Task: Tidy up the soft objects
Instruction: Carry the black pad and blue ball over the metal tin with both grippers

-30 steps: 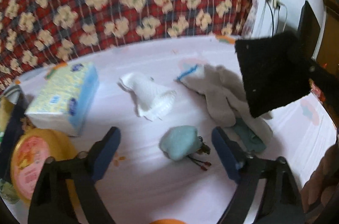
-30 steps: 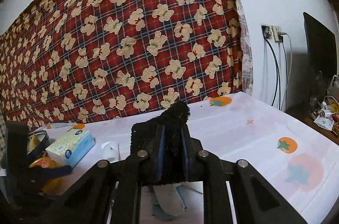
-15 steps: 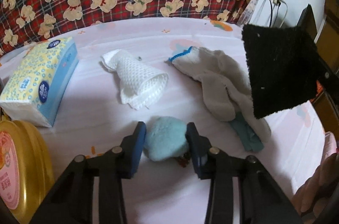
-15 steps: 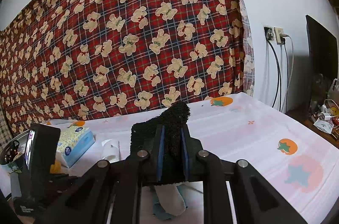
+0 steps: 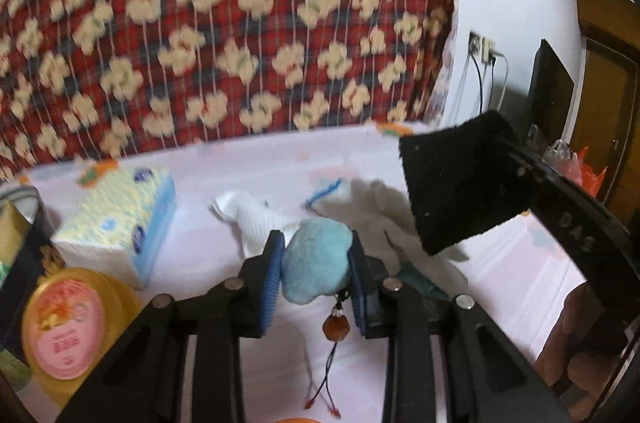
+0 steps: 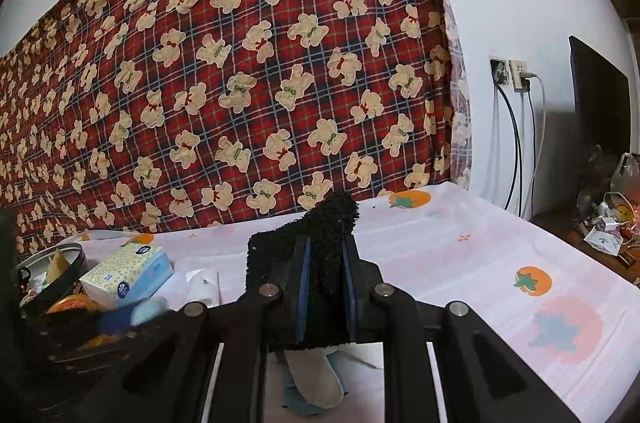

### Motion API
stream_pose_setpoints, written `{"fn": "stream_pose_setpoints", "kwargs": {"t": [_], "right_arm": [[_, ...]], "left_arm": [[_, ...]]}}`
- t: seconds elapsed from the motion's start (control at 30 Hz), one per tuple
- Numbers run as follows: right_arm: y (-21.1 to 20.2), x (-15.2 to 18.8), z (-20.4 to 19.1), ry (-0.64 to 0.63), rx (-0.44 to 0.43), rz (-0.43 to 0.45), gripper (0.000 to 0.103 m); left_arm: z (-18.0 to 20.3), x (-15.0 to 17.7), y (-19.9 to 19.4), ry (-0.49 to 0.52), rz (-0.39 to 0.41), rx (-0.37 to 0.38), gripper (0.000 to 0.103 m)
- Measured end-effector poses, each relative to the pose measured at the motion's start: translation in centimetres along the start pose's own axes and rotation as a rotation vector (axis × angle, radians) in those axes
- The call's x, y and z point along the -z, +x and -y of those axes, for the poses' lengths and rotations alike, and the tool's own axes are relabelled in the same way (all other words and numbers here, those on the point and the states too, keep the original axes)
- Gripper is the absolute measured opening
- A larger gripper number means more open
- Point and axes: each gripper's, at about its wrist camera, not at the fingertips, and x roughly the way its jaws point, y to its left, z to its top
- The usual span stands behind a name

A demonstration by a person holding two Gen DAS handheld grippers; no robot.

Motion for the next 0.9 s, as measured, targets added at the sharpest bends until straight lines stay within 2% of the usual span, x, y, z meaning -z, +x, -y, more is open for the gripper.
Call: {"fn": "stream_pose_setpoints", "kwargs": {"t": [0.17, 0.43, 0.9], "right_arm": [[-0.5, -0.1, -0.1, -0.015, 0.020, 0.022, 0.016], [-1.2, -0.1, -0.5, -0.034, 0.040, 0.047, 0.016], [-2.8, 0.6, -2.7, -0.051, 0.036, 0.066, 0.016]], "left_arm": [[-0.1, -0.1, -1.2, 0.009, 0.067, -0.014, 0.029], [-0.2, 0.0, -2.4, 0.006, 0.124, -0.013, 0.029], [-2.0, 1.2, -5.4, -0.037, 0.175, 0.018, 0.029]]}}
